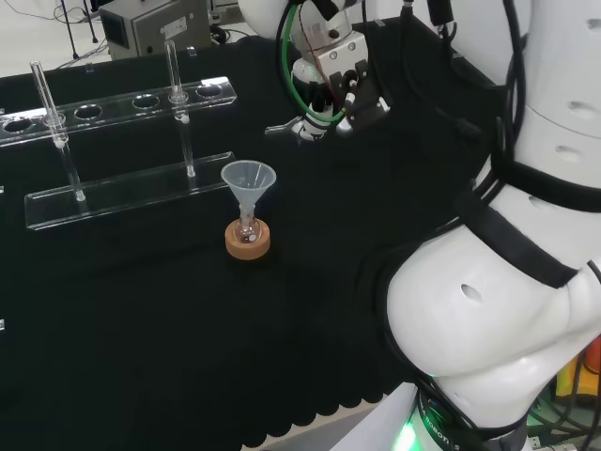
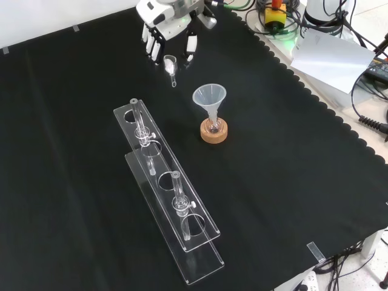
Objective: Pour all the NaCl from the weighing funnel into the round-bottom flask.
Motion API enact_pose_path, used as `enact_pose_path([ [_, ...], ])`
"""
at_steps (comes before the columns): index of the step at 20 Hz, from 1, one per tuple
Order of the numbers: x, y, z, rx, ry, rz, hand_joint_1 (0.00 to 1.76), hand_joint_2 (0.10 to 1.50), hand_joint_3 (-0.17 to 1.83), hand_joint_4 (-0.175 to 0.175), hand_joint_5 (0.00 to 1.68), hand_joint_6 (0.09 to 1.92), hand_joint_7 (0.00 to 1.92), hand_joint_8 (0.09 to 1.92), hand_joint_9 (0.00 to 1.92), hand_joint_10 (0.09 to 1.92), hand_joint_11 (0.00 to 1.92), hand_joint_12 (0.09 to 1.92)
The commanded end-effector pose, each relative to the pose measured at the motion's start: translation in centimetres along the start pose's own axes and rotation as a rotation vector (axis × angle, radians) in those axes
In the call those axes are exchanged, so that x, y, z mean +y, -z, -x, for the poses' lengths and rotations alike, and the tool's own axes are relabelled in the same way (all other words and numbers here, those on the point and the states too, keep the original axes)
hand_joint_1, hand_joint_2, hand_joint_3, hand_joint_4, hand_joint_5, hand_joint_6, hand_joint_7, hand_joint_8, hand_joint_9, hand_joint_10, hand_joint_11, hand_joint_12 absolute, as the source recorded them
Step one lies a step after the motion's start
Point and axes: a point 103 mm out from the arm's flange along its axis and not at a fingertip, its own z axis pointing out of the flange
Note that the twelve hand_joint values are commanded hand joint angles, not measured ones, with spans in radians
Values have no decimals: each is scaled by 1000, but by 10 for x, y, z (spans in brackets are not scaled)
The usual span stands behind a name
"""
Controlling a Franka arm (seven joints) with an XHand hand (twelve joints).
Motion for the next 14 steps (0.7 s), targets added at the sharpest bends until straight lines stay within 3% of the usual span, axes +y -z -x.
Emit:
enact_pose_path([
  [1, -38, 20, 0, -25, 24, -18, 1114, 650, 717, 175, 1218, 799, 952, 564, 1253, 212, 1044, 935],
  [14, -79, 18, -11, -80, 23, -53, 1115, 646, 720, 175, 1223, 793, 958, 557, 1261, 203, 1045, 934],
])
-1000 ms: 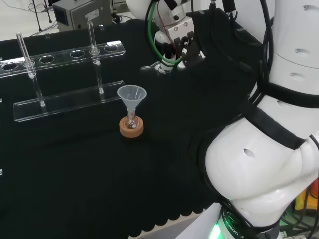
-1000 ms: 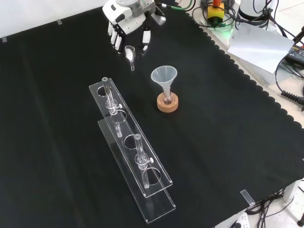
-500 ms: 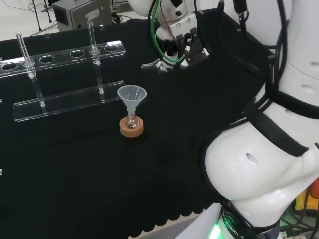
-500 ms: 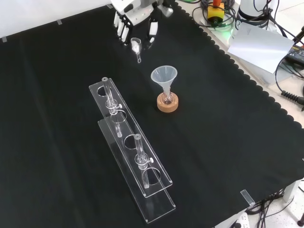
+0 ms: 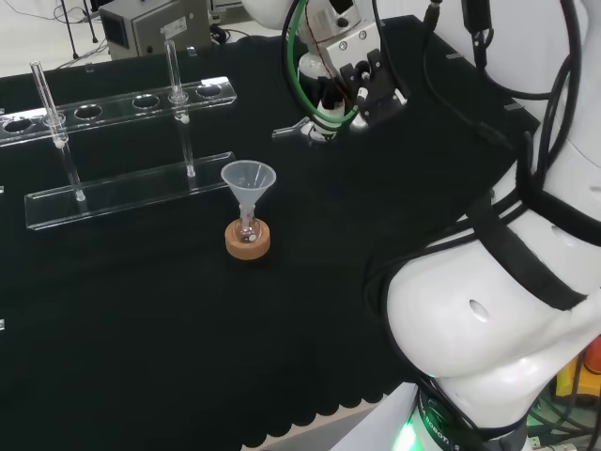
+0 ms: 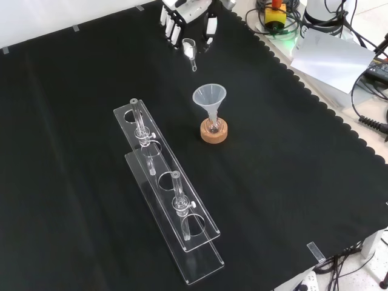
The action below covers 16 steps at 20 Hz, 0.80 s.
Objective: Pour all the NaCl from the weighing funnel into the round-bottom flask.
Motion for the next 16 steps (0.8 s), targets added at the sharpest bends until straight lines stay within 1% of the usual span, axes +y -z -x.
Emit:
enact_pose_path([
  [1, -19, -4, -11, -39, 5, -19, 1115, 646, 720, 175, 1223, 792, 959, 556, 1261, 203, 1045, 933],
  [4, -22, -6, -20, -61, 17, -29, 1115, 645, 721, 175, 1224, 791, 960, 555, 1263, 201, 1045, 933],
  [7, -23, -8, -27, -68, 24, -38, 1116, 644, 722, 175, 1225, 790, 961, 554, 1264, 199, 1045, 933],
  [16, -16, -2, -39, -133, 35, -66, 1116, 643, 723, 175, 1226, 787, 962, 550, 1270, 194, 1046, 932],
])
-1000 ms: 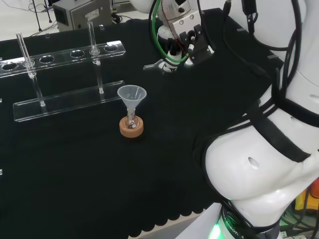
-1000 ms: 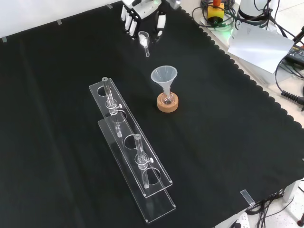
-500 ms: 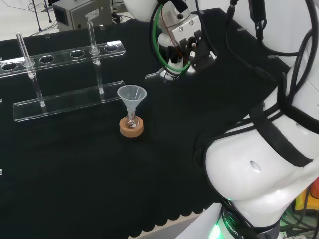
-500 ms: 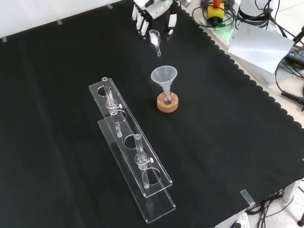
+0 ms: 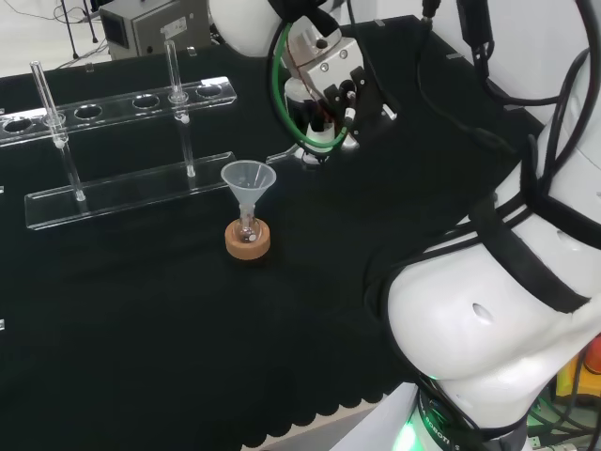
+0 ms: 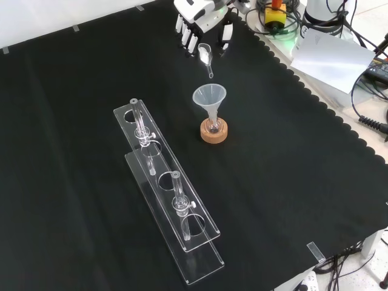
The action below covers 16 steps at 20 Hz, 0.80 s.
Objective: Pour all the NaCl from the weighing funnel into the round-bottom flask.
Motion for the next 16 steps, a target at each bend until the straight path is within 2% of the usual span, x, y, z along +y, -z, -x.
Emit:
enact_pose_path([
  [1, 5, 6, -6, -49, 5, -19, 1116, 643, 723, 175, 1227, 787, 963, 550, 1270, 193, 1046, 932],
  [16, 16, 15, -22, -162, 19, -62, 1117, 640, 725, 175, 1230, 782, 962, 543, 1276, 184, 1044, 931],
])
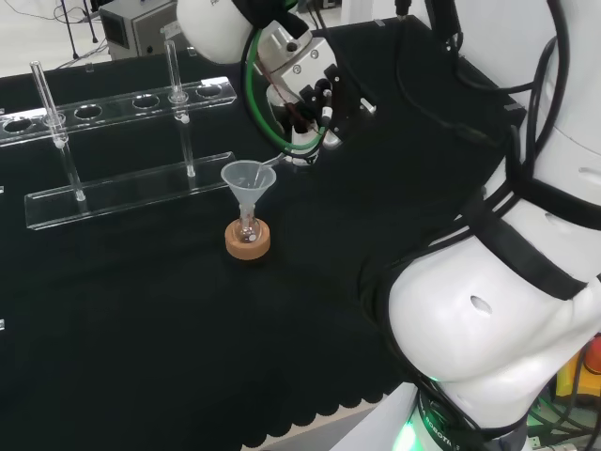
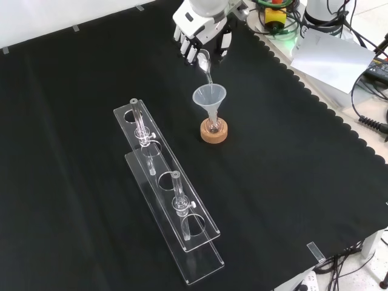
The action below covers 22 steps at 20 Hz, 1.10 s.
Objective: Pour all the NaCl from the weighing funnel into the round-bottom flask.
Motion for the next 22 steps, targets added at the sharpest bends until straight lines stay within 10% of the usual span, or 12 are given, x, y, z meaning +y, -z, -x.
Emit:
enact_pose_path([
  [1, 1, 8, -7, -53, 5, -7, 1117, 640, 725, 175, 1230, 782, 962, 543, 1276, 184, 1043, 931],
  [22, 5, 20, -15, -178, -3, -46, 1117, 639, 726, 175, 1232, 778, 958, 537, 1281, 173, 1036, 929],
])
